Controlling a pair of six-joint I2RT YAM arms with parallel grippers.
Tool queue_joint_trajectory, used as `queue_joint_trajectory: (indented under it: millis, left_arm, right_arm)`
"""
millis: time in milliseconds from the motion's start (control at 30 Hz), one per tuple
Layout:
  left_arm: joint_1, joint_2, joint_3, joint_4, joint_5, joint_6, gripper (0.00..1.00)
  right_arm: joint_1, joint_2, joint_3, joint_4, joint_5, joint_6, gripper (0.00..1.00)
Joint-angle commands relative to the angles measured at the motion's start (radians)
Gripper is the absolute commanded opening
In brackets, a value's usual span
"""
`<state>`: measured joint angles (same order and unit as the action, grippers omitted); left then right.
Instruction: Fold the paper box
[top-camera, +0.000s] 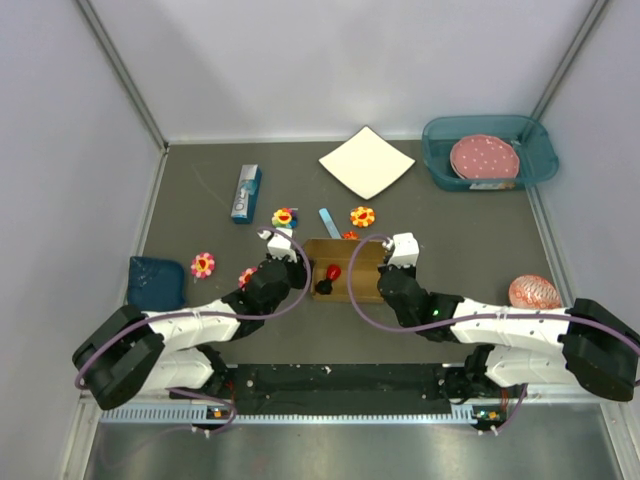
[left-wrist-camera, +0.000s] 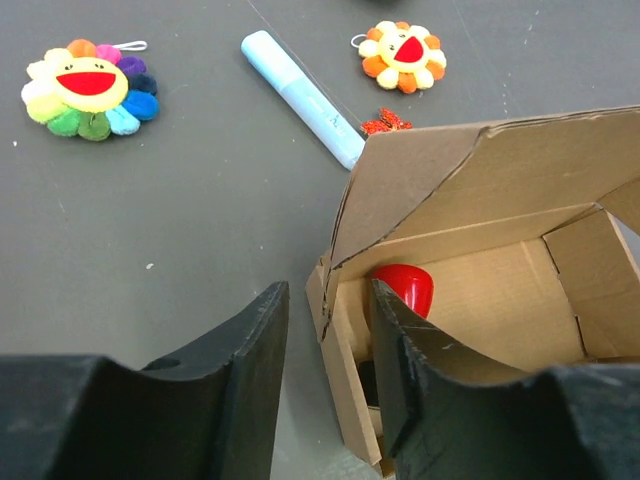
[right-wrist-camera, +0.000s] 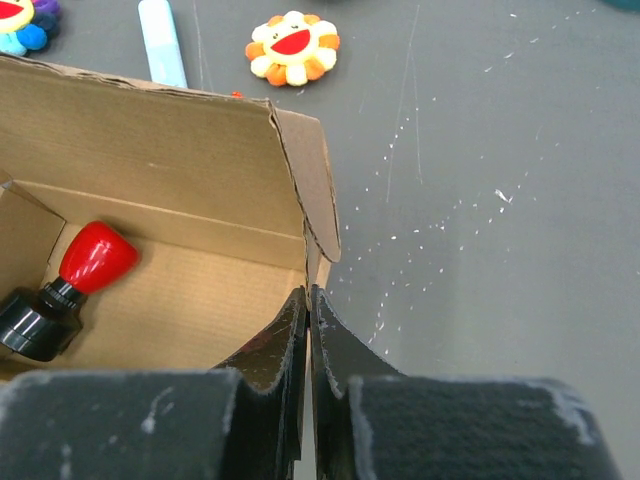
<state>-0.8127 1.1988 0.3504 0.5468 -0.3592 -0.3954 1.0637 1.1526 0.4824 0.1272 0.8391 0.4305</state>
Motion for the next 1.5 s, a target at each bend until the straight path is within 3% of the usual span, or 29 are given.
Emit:
queue_joint_trajectory:
  millis: [0,500,633,933,1133,1467]
  left_arm:
    - [0.004,0.021,-0.008,0.111,0.005,-0.020,0.41]
    - [-0.003,0.008,0.024,0.085,0.066,-0.020,0.05]
    - [-0.022,0.018,0.024,0.097,0.062,-0.022,0.00]
    - [-0.109,0.068,0.027,0.143,0.005,-0.005,0.00]
    - [-0.235,0.125,0.047,0.162,-0.118,0.043,0.00]
    - [-0.298,0.202,0.061,0.191,-0.325,-0.003,0.00]
  right_arm:
    - [-0.005,-0.013,0.005,0.043,-0.009,0.019,0.00]
    - [-0.007,0.016,0.004,0.042,-0.017,0.045,0.00]
    - [-0.007,0.018,0.004,0.037,-0.023,0.062,0.00]
    - [-0.007,0.030,-0.018,0.025,-0.026,0.102,0.00]
    - [-0.005,0.033,-0.042,0.014,-0.031,0.137,0.00]
    - [0.004,0.015,-0.062,-0.004,-0.026,0.157,0.00]
